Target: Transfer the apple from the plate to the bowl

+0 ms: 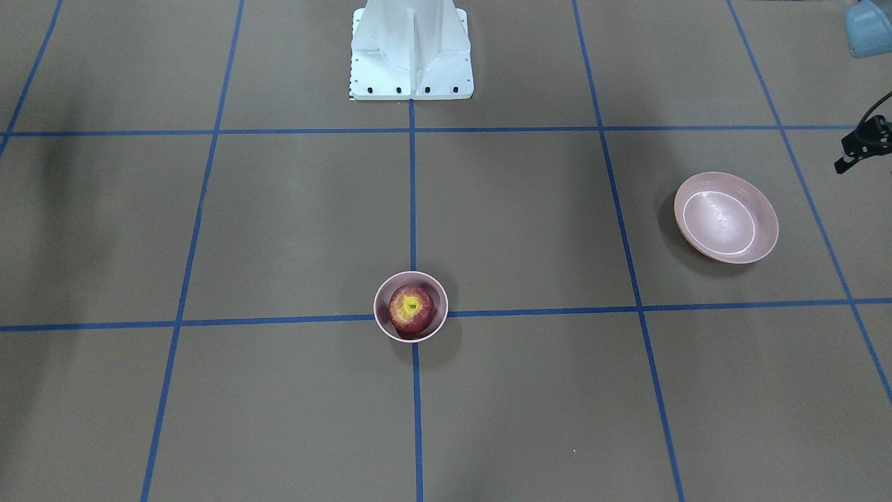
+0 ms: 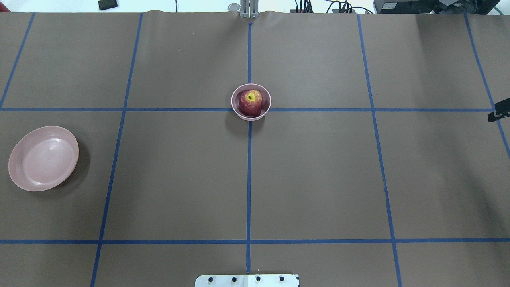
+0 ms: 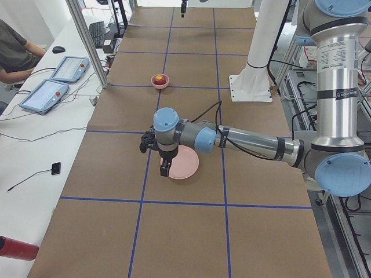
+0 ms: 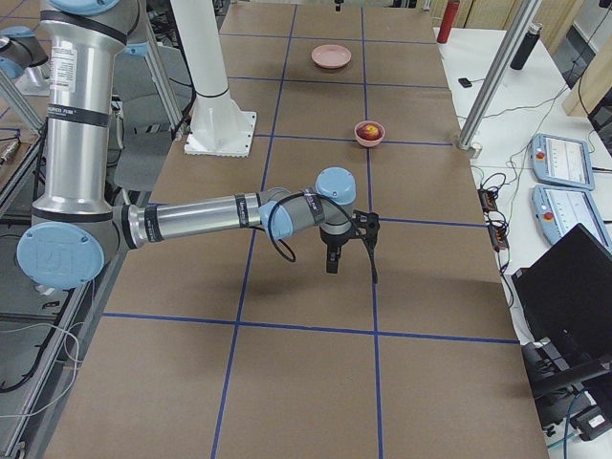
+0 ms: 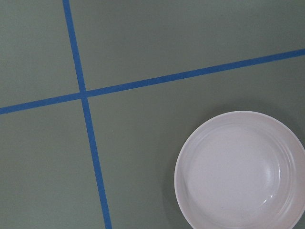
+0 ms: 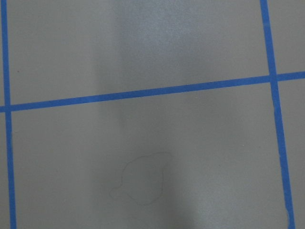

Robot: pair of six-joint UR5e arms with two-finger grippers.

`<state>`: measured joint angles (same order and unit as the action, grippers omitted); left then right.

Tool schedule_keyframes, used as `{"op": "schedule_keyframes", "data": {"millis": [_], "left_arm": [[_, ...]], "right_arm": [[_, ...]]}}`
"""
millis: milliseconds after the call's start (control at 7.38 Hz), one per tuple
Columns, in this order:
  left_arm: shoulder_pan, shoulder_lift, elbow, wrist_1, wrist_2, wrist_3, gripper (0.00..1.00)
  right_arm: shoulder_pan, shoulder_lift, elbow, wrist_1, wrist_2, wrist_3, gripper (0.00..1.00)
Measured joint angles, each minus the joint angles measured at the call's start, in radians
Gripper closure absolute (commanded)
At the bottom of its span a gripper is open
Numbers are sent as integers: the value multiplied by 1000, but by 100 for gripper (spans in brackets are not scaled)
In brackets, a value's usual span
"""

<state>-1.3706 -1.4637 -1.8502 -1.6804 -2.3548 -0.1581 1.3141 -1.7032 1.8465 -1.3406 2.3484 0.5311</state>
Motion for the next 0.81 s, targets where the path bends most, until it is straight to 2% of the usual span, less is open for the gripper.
{"op": "schedule_keyframes", "data": {"millis": [271,813], "left_arm": [[-1,29,-24,-1,-9,-7,2],[2,49,-53,3,-4,-29,2]], "right_arm": [[24,-7,0,-15,6,-40,0],[42,41,6,-219,-9,-234,0]]}}
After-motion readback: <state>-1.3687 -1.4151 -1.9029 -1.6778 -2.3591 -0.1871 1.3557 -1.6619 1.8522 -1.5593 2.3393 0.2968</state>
